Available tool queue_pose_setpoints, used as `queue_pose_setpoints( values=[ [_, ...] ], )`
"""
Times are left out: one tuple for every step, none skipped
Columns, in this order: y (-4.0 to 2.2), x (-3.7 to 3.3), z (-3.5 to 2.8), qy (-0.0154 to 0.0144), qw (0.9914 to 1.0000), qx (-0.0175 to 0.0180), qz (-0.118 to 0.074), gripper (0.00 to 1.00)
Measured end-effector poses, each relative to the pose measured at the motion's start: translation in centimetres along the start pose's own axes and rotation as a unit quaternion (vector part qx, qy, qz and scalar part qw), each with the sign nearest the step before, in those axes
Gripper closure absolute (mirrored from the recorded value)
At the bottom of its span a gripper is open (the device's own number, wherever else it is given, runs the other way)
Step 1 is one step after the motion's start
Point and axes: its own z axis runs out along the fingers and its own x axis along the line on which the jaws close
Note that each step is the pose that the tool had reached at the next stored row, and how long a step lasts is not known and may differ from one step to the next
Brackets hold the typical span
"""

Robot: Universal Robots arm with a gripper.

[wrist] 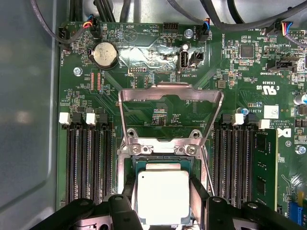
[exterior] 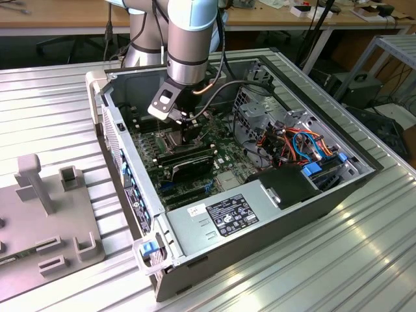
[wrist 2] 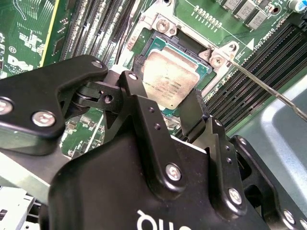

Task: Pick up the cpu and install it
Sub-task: 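Place the cpu into insertion slot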

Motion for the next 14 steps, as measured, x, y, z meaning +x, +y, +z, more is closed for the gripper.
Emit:
queue_pose_setpoints(
  values=[
    [0.0, 0.0, 0.0, 0.0, 1.0, 0.0, 0.0, 0.46],
    [0.0, 0.0, 0.01, 0.0, 1.0, 0.0, 0.0, 0.46],
    [0.0, 0.0, 0.02, 0.0, 1.0, 0.0, 0.0, 0.46],
    [0.0, 0.0, 0.04, 0.0, 1.0, 0.0, 0.0, 0.46],
    [0.0, 0.0, 0.06, 0.0, 1.0, 0.0, 0.0, 0.46],
    [0.0, 0.0, 0.07, -0.0001, 1.0, 0.0, 0.0, 0.46],
    [0.0, 0.0, 0.08, -0.0001, 1.0, 0.0, 0.0, 0.46],
    [0.0, 0.0, 0.09, -0.0001, 1.0, 0.0, 0.0, 0.46],
    [0.0, 0.0, 0.1, 0.0, 1.0, 0.0, 0.0, 0.46],
    [0.0, 0.0, 0.11, 0.0, 1.0, 0.0, 0.0, 0.46],
    [0.0, 0.0, 0.11, 0.0, 1.0, 0.0, 0.0, 0.46],
    [0.0, 0.0, 0.11, 0.0, 1.0, 0.0, 0.0, 0.46],
    [0.0, 0.0, 0.11, 0.0, 1.0, -0.0001, 0.0, 0.46],
    [0.0, 0.0, 0.11, 0.0, 1.0, 0.0, 0.0, 0.46]
  ],
)
